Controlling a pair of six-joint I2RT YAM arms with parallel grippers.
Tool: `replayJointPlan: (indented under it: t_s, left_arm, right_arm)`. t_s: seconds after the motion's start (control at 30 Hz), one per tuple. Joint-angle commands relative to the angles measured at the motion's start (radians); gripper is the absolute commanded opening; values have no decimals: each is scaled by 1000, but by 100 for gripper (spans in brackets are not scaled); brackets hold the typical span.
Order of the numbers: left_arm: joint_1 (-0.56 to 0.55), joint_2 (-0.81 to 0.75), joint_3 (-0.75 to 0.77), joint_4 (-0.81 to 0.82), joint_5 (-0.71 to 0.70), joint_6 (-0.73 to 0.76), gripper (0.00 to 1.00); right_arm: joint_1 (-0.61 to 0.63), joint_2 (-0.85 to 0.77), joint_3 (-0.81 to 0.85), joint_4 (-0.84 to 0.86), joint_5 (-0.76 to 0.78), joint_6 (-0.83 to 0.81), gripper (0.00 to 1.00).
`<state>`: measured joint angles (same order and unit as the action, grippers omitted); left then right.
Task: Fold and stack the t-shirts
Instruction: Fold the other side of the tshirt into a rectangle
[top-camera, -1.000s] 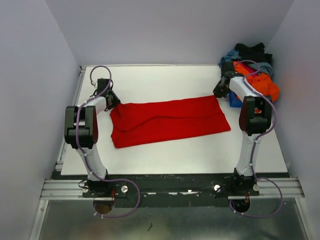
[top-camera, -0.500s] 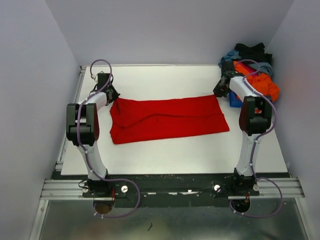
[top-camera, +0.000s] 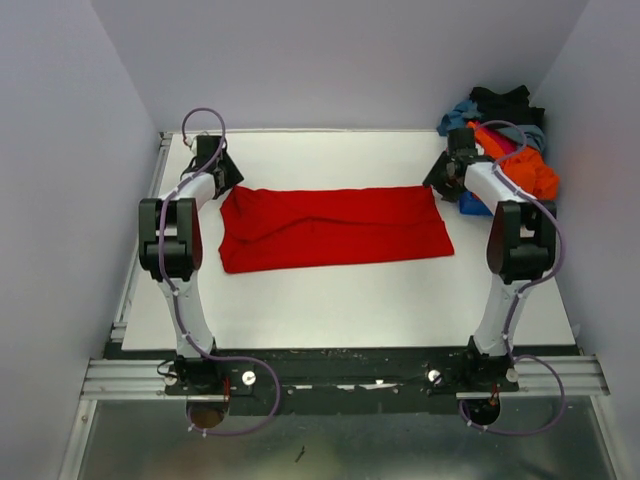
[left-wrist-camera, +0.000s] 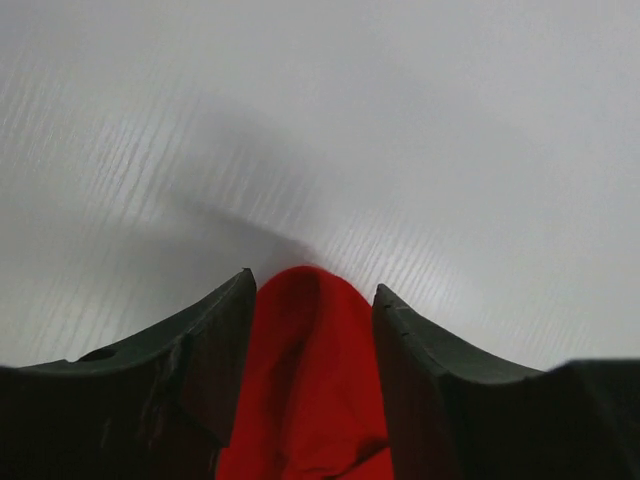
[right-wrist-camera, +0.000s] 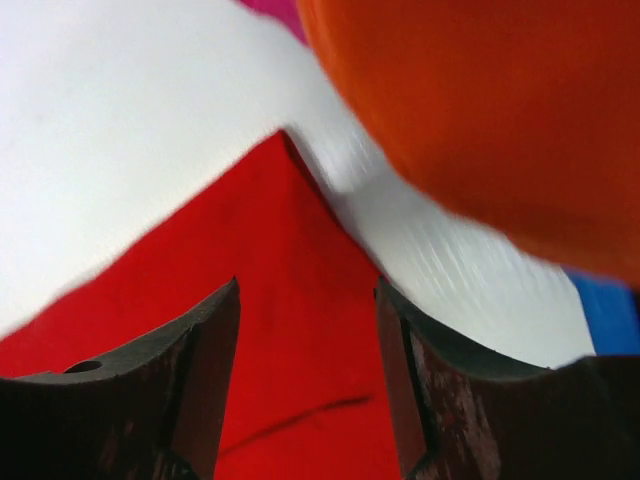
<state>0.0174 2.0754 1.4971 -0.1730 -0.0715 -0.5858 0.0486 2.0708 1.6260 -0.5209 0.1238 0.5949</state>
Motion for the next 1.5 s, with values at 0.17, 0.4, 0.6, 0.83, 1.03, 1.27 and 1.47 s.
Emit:
replayJointPlan:
  t_s: [0.17, 0.4, 0.6, 0.83, 1.03, 1.27, 1.47]
  left_arm:
    - [1, -187, -136, 33, -31, 6, 66]
    - [0, -273, -254, 72, 15, -12, 49]
    - [1, -246, -267, 98, 70, -8, 42]
    - [1, -224, -250, 109, 133, 1, 41]
    - [0, -196, -238, 110, 151, 7, 37]
    - [0, -164, -212, 101, 174, 15, 37]
    - [0, -144, -198, 93, 171, 26, 36]
  right_arm:
    - [127, -179, -94, 206, -263, -145, 58]
    - [296, -83, 35, 199, -435, -173, 54]
    - [393, 38, 173, 200, -526, -155, 52]
    - [462, 192, 356, 200, -605, -106, 49]
    - [514, 342, 527, 191, -645, -53, 47]
    - [556, 497, 702, 186, -662, 11, 44]
    - [563, 571, 767, 200, -630, 36, 43]
